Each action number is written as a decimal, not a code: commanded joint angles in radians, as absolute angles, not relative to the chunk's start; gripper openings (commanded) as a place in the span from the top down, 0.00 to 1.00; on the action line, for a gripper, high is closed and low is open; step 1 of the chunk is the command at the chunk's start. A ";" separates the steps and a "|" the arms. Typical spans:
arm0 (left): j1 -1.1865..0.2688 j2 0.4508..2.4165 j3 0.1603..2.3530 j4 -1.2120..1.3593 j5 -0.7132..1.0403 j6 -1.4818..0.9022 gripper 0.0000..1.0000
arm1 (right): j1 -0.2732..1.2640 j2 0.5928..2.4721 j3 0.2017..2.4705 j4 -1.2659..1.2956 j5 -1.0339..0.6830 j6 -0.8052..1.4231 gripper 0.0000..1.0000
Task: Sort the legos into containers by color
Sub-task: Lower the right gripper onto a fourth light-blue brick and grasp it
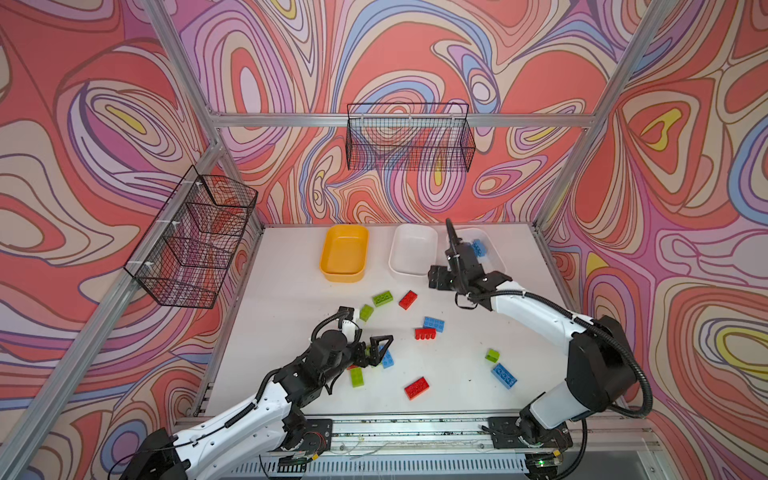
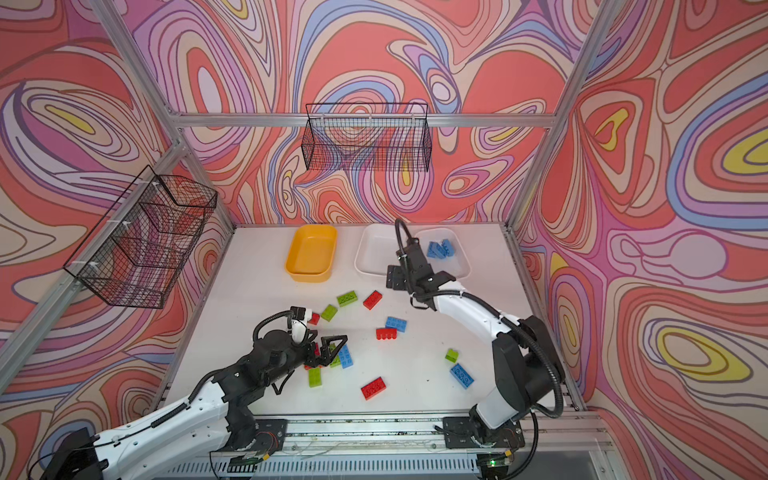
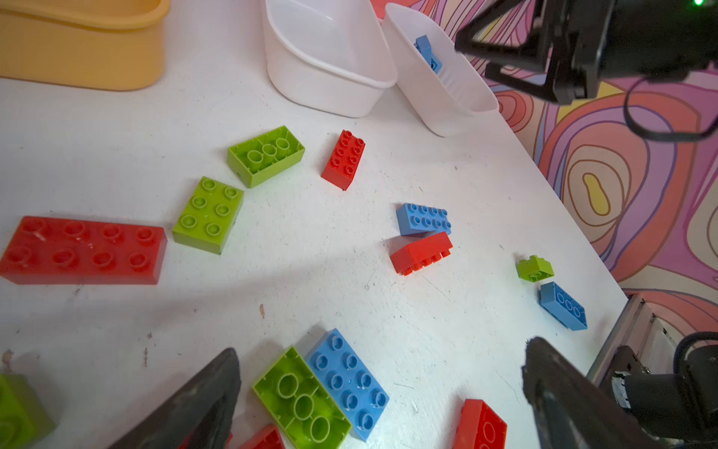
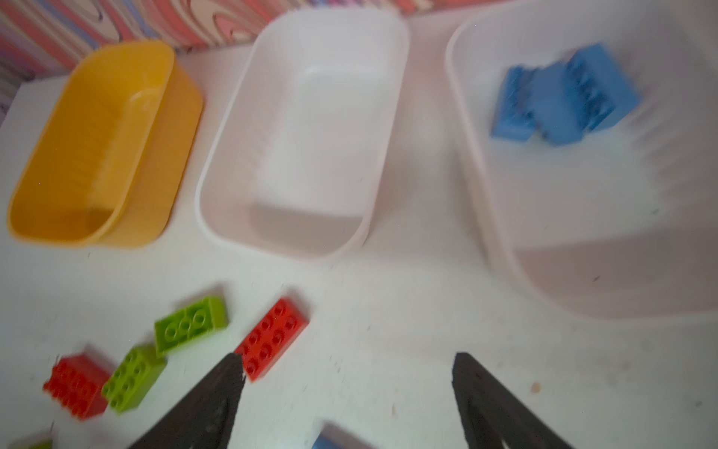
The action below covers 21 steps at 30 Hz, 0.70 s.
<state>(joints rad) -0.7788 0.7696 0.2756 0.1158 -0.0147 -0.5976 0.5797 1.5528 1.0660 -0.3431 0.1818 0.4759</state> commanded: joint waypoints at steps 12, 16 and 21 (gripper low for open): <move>-0.787 0.462 0.197 -0.013 -0.024 -0.608 0.00 | 0.816 1.503 0.913 -0.452 0.382 0.784 0.05; -0.787 0.399 0.190 -0.071 -0.056 -0.606 0.00 | 0.817 1.536 0.917 -0.453 0.409 0.821 0.04; -0.786 0.361 0.184 -0.095 -0.071 -0.606 0.00 | 0.816 1.600 0.928 -0.424 0.406 0.867 0.03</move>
<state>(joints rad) -0.7811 0.3775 0.1909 -0.0456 -0.0437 -0.6029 0.8131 1.5539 0.9237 -0.4335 0.3779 0.8032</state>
